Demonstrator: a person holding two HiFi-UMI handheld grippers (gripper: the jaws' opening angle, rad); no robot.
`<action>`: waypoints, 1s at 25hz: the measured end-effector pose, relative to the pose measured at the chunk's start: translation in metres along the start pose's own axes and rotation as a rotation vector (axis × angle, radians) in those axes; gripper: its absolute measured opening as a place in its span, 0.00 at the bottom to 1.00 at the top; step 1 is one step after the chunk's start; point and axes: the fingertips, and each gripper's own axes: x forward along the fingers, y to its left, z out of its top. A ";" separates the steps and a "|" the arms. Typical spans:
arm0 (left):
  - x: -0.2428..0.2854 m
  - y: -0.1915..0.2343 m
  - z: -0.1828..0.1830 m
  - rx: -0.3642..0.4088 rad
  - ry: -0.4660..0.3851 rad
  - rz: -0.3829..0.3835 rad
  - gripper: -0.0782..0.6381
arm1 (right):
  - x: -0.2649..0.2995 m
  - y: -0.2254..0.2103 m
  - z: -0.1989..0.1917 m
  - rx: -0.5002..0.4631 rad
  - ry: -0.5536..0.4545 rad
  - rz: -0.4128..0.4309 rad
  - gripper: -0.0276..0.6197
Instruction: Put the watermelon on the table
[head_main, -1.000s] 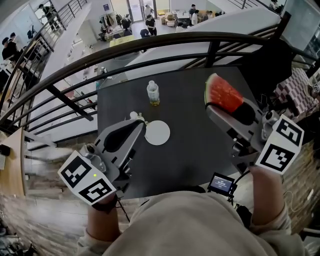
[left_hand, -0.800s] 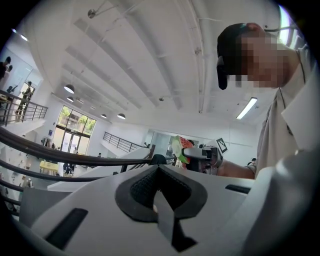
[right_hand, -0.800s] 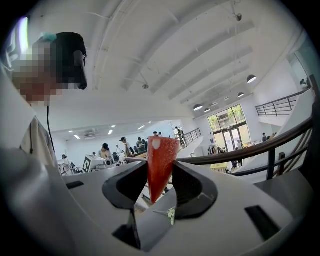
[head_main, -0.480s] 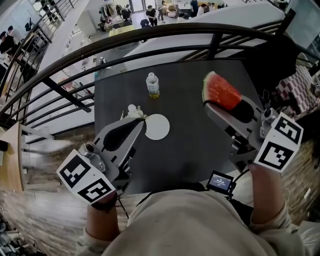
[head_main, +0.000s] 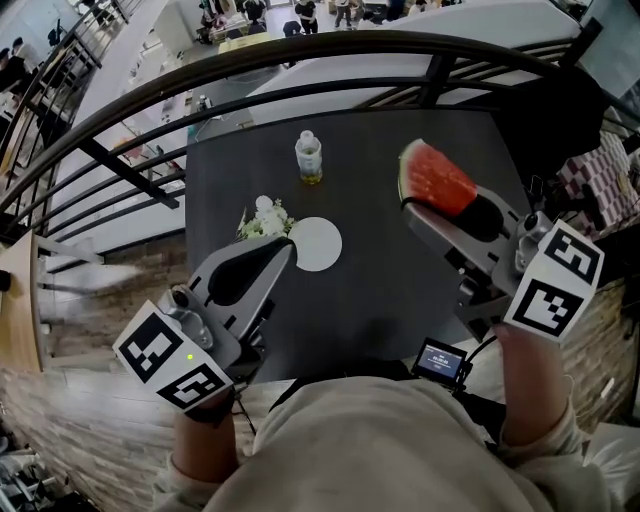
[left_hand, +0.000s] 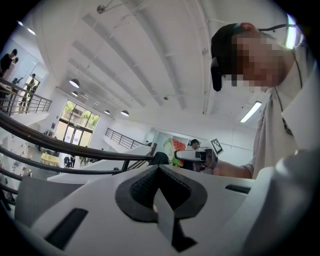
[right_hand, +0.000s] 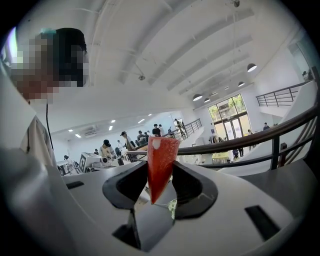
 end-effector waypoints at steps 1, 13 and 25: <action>0.000 0.004 -0.002 -0.002 0.000 0.004 0.11 | 0.004 -0.002 -0.002 0.004 0.005 0.002 0.30; -0.015 0.024 -0.028 -0.083 -0.005 0.051 0.11 | 0.046 -0.009 -0.035 0.035 0.106 0.048 0.30; -0.042 0.044 -0.053 -0.147 -0.012 0.145 0.11 | 0.091 -0.010 -0.064 0.062 0.189 0.136 0.30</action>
